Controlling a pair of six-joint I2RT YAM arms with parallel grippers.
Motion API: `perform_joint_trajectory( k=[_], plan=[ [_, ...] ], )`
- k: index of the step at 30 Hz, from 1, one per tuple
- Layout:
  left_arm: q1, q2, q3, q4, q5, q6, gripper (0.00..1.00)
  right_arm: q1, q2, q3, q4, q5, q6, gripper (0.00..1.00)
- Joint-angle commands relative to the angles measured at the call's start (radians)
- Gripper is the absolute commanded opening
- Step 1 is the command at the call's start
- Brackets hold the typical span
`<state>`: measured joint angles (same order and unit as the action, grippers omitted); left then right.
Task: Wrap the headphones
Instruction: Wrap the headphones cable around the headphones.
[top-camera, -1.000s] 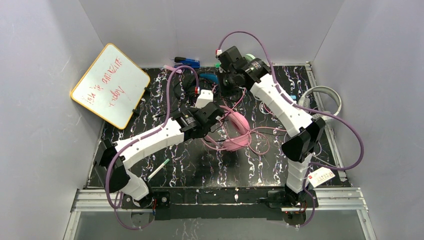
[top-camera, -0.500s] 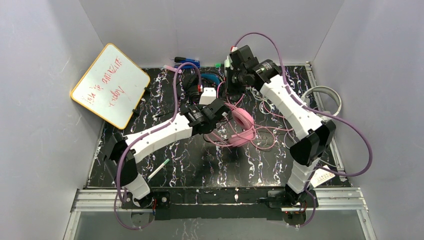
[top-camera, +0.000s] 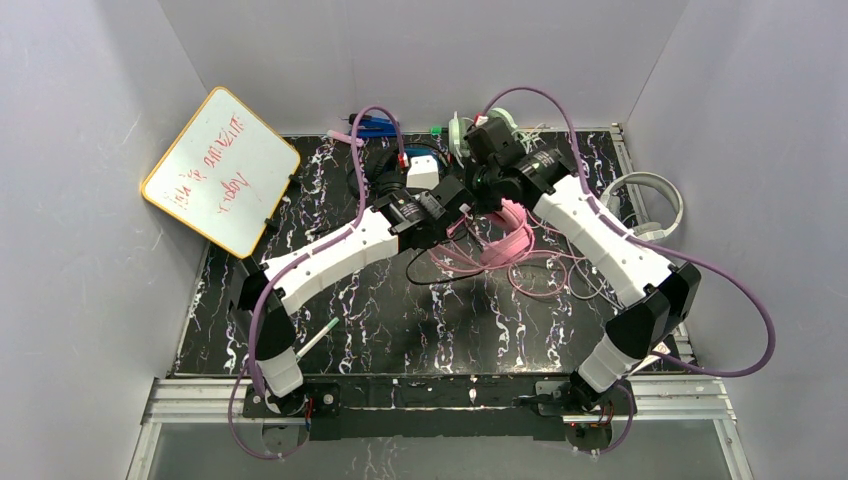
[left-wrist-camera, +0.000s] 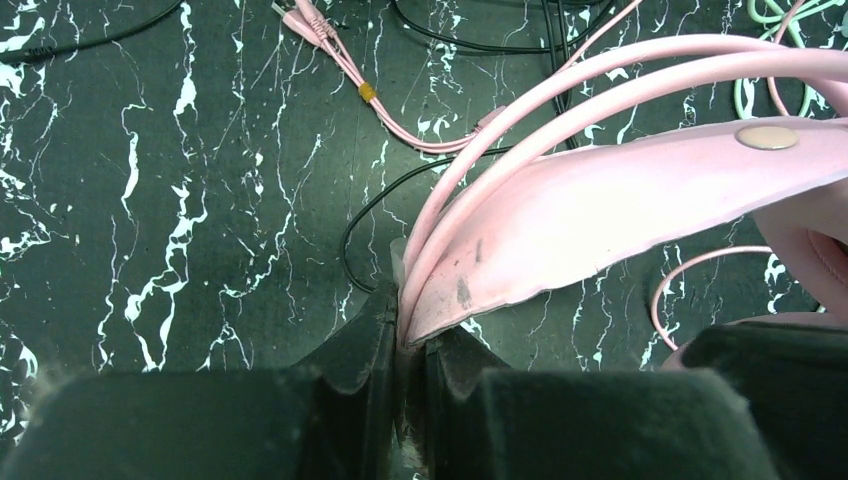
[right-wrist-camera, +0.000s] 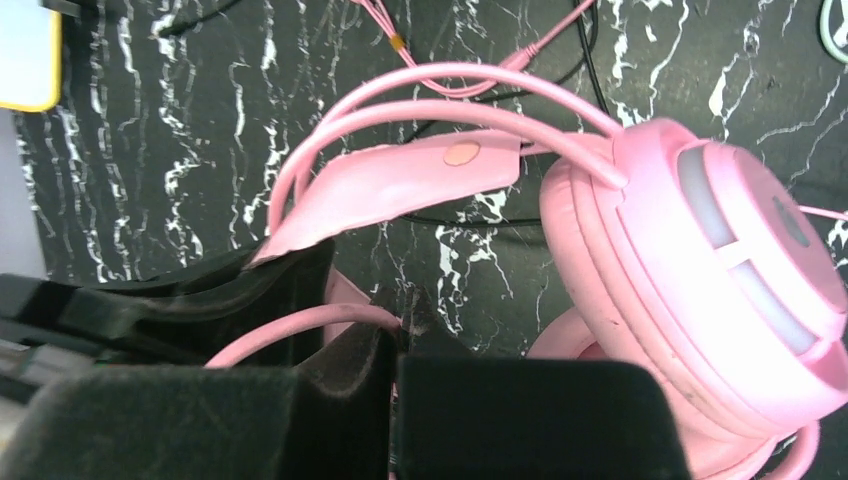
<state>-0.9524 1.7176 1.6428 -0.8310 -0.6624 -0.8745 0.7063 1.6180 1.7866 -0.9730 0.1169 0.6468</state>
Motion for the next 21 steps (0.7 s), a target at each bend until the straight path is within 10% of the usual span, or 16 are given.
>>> perform_joint_trajectory(
  k=[1, 11, 21],
  plan=[
    [-0.001, -0.012, 0.06, 0.002, -0.007, -0.079, 0.0, 0.033, 0.0, -0.015, 0.002, 0.113, 0.062, 0.01],
    [-0.013, -0.06, -0.064, 0.004, -0.072, -0.002, 0.0, 0.032, 0.121, 0.164, -0.133, 0.432, -0.018, 0.01],
    [-0.081, -0.128, -0.202, -0.002, -0.283, 0.065, 0.0, 0.001, 0.191, 0.275, -0.194, 0.405, -0.083, 0.01]
  ],
)
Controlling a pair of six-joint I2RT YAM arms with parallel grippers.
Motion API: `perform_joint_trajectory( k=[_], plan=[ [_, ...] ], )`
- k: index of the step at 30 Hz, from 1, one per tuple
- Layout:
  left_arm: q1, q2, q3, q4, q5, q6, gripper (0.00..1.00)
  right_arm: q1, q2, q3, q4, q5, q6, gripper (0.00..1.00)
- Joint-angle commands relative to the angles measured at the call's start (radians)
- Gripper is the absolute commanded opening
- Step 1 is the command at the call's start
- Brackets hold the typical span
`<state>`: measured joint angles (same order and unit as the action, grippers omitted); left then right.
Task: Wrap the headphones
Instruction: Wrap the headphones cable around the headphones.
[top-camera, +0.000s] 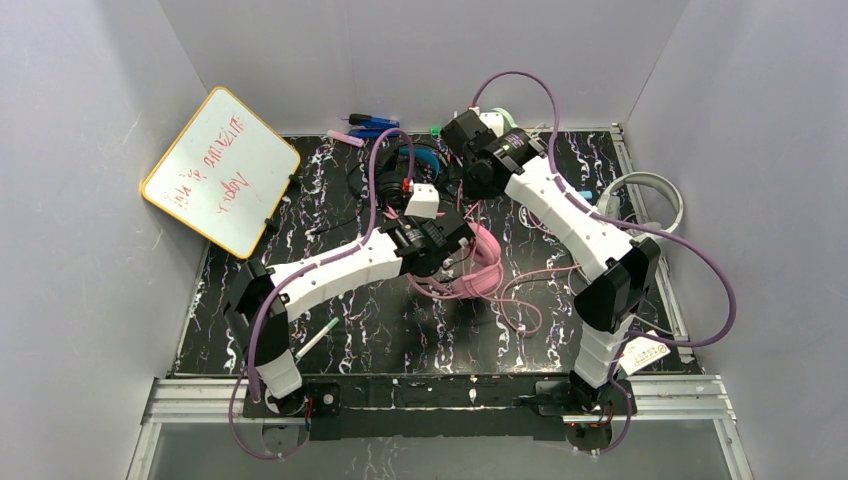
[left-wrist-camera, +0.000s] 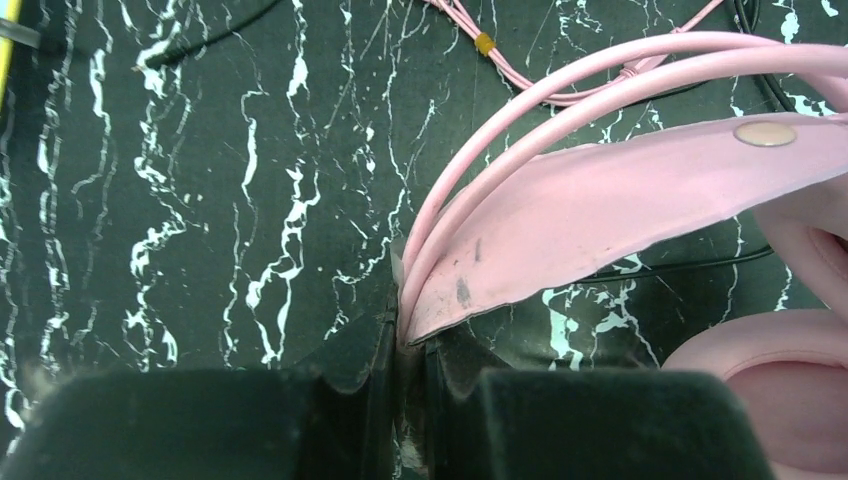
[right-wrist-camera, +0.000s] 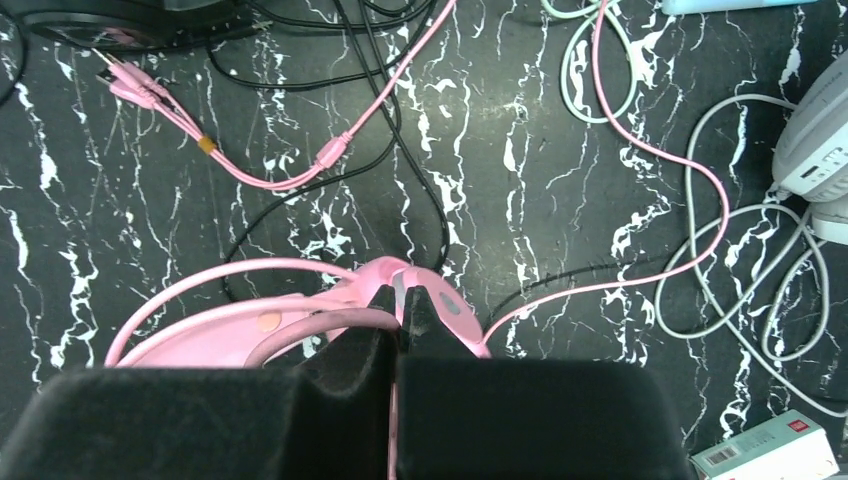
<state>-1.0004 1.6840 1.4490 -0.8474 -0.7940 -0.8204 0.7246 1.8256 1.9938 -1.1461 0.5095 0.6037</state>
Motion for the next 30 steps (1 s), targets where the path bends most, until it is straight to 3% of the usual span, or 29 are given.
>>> perform_joint_trajectory(
  k=[1, 5, 12, 21, 25, 30],
  plan=[
    [-0.033, -0.095, -0.015, 0.005, -0.168, 0.008, 0.0, -0.02, -0.017, 0.07, -0.017, -0.017, -0.06, 0.01],
    [-0.033, -0.094, -0.011, -0.037, -0.23, -0.022, 0.0, -0.019, -0.034, 0.048, 0.011, -0.265, -0.116, 0.01],
    [-0.033, -0.074, 0.026, -0.005, -0.185, -0.038, 0.0, 0.01, -0.118, -0.148, 0.152, -0.655, -0.054, 0.01],
    [-0.032, -0.027, 0.098, -0.069, -0.18, -0.101, 0.0, 0.038, -0.226, -0.324, 0.27, -0.753, 0.099, 0.01],
    [-0.032, -0.037, 0.07, -0.062, -0.179, -0.075, 0.0, 0.002, -0.194, -0.193, 0.12, -0.598, 0.022, 0.01],
    [-0.032, -0.068, 0.015, -0.061, -0.2, -0.041, 0.0, -0.081, -0.113, -0.021, -0.021, -0.569, -0.077, 0.01]
  ],
)
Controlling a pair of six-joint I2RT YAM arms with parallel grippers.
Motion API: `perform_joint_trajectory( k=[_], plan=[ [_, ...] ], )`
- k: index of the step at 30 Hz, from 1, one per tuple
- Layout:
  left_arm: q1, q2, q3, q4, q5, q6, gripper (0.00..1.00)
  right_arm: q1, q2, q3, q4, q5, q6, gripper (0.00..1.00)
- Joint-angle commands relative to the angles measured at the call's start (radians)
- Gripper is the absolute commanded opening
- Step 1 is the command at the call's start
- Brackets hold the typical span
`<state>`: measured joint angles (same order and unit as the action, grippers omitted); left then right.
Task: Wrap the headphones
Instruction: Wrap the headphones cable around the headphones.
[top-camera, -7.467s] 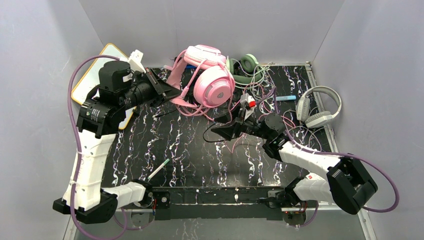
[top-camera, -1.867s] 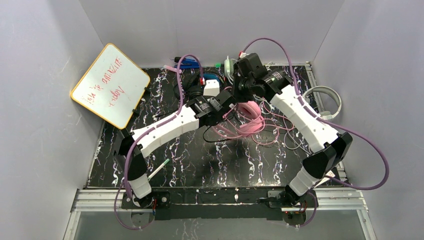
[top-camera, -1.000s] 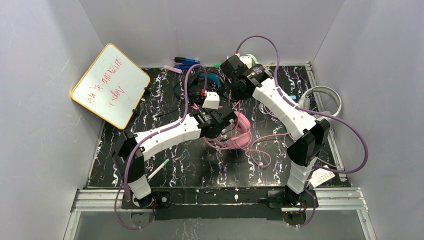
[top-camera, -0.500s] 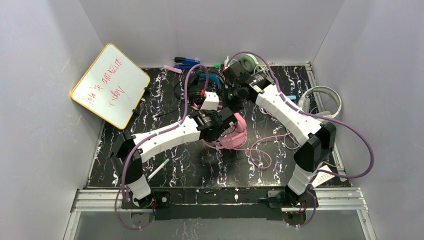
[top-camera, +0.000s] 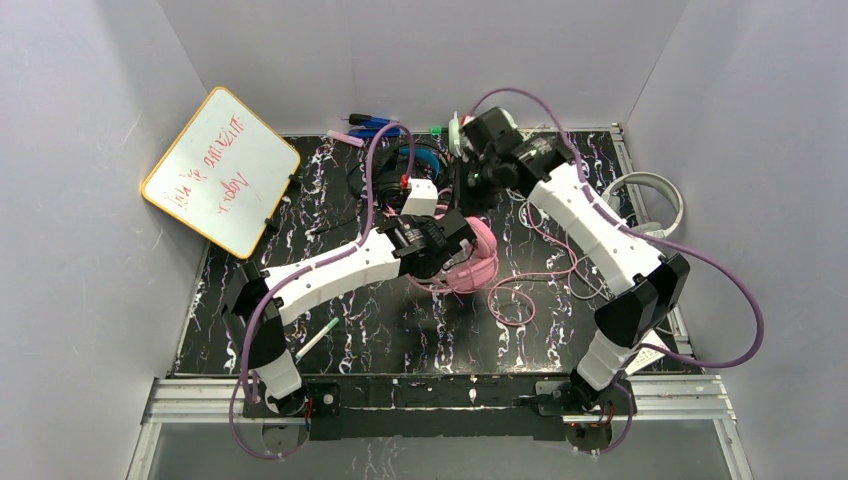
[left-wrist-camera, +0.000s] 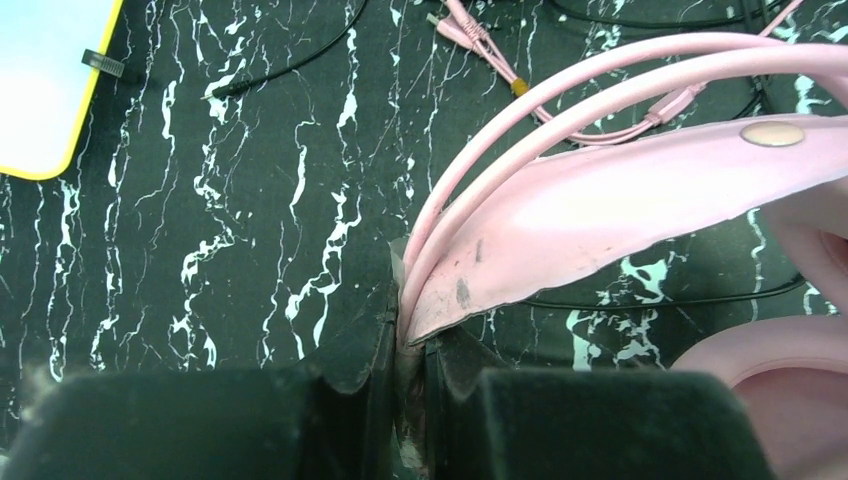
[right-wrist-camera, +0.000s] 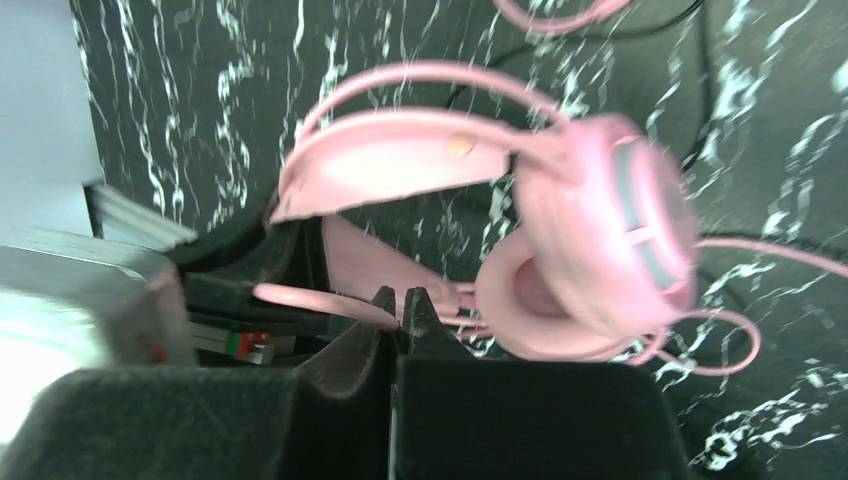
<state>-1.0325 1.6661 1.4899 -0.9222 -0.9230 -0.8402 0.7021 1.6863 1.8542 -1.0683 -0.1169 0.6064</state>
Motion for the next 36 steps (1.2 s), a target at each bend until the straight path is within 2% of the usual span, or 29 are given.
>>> perform_joint_trajectory(
  k=[1, 4, 10, 16, 20, 28, 36],
  plan=[
    [0.0, -0.058, -0.035, 0.013, -0.076, -0.018, 0.0, -0.072, 0.029, 0.132, -0.101, 0.059, -0.089, 0.01],
    [0.0, -0.077, -0.059, 0.017, -0.072, -0.008, 0.0, -0.109, 0.047, 0.165, -0.105, 0.045, -0.111, 0.01],
    [-0.019, -0.098, -0.114, 0.076, -0.035, 0.109, 0.0, -0.152, 0.106, 0.203, -0.104, 0.027, -0.12, 0.01],
    [-0.02, -0.118, -0.122, 0.085, -0.026, 0.082, 0.0, -0.124, 0.088, 0.15, -0.044, -0.133, -0.138, 0.01],
    [-0.018, -0.072, -0.057, 0.091, 0.002, 0.07, 0.0, -0.049, 0.077, 0.145, -0.063, -0.074, -0.11, 0.01],
    [-0.018, 0.014, 0.086, 0.062, 0.05, 0.063, 0.0, -0.014, 0.059, 0.035, -0.026, -0.023, -0.076, 0.01],
    [-0.02, 0.003, 0.07, 0.053, 0.068, 0.073, 0.0, -0.02, 0.082, 0.097, -0.051, 0.11, -0.096, 0.01]
  ],
)
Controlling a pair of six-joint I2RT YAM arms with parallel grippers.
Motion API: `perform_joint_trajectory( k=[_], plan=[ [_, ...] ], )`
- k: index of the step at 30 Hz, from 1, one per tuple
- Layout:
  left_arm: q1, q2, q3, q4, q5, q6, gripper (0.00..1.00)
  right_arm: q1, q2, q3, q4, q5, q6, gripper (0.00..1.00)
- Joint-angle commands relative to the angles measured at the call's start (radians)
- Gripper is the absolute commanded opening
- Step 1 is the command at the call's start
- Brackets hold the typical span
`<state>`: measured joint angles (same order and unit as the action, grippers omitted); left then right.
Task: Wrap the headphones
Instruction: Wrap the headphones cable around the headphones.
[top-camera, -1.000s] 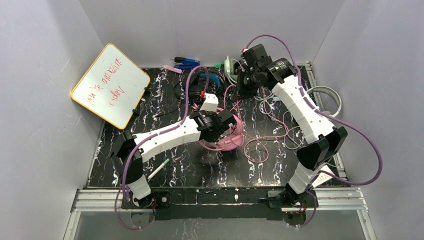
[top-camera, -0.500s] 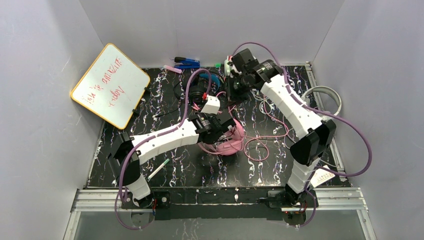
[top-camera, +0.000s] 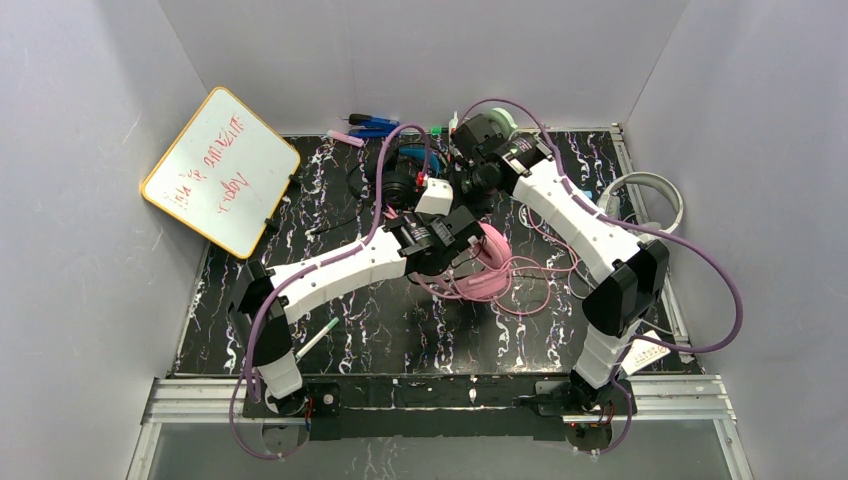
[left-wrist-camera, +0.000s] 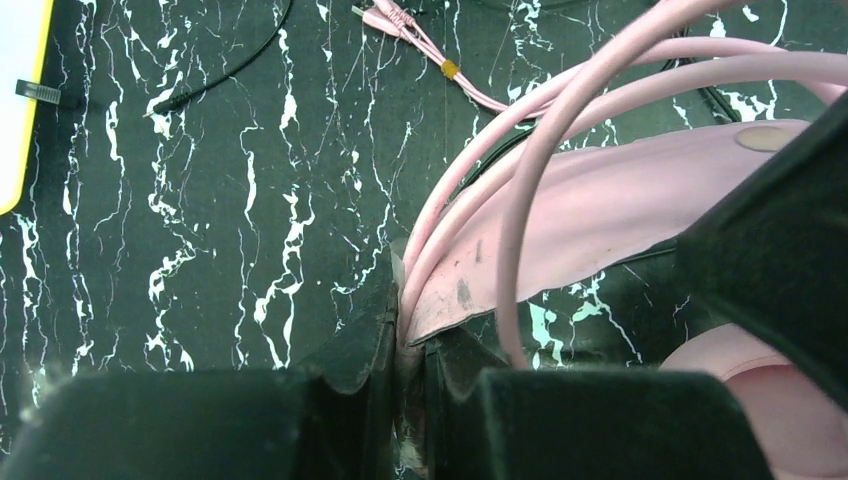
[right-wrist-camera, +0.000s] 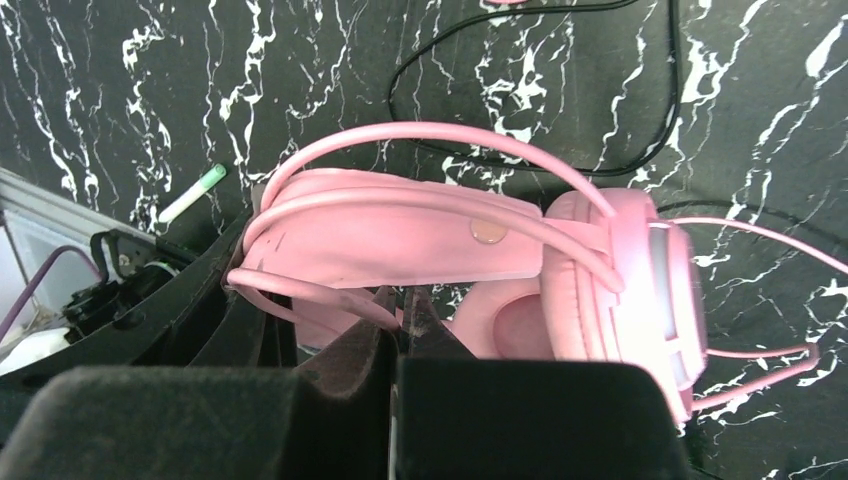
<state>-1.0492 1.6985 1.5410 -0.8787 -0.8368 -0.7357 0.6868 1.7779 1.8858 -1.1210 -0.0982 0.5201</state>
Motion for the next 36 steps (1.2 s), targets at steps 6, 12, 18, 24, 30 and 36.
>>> perform_joint_trajectory(
  k=[6, 12, 18, 24, 30, 36],
  plan=[
    [-0.006, -0.06, -0.061, 0.013, 0.006, -0.015, 0.0, -0.074, 0.02, 0.137, -0.034, 0.149, -0.044, 0.01],
    [-0.071, -0.126, -0.159, 0.068, 0.048, 0.097, 0.0, -0.136, -0.009, 0.108, 0.019, 0.197, -0.054, 0.01],
    [-0.081, -0.265, -0.242, 0.152, 0.215, 0.168, 0.0, -0.159, -0.043, 0.02, 0.079, 0.173, -0.101, 0.01],
    [-0.08, -0.32, -0.236, 0.109, 0.268, 0.115, 0.0, -0.164, -0.093, -0.062, 0.152, -0.071, -0.193, 0.01],
    [-0.08, -0.303, -0.208, 0.142, 0.375, 0.137, 0.0, -0.163, -0.244, -0.225, 0.293, -0.057, -0.197, 0.04],
    [-0.08, -0.402, -0.245, 0.251, 0.451, 0.128, 0.0, -0.176, -0.242, -0.275, 0.282, -0.017, -0.188, 0.01]
  ],
)
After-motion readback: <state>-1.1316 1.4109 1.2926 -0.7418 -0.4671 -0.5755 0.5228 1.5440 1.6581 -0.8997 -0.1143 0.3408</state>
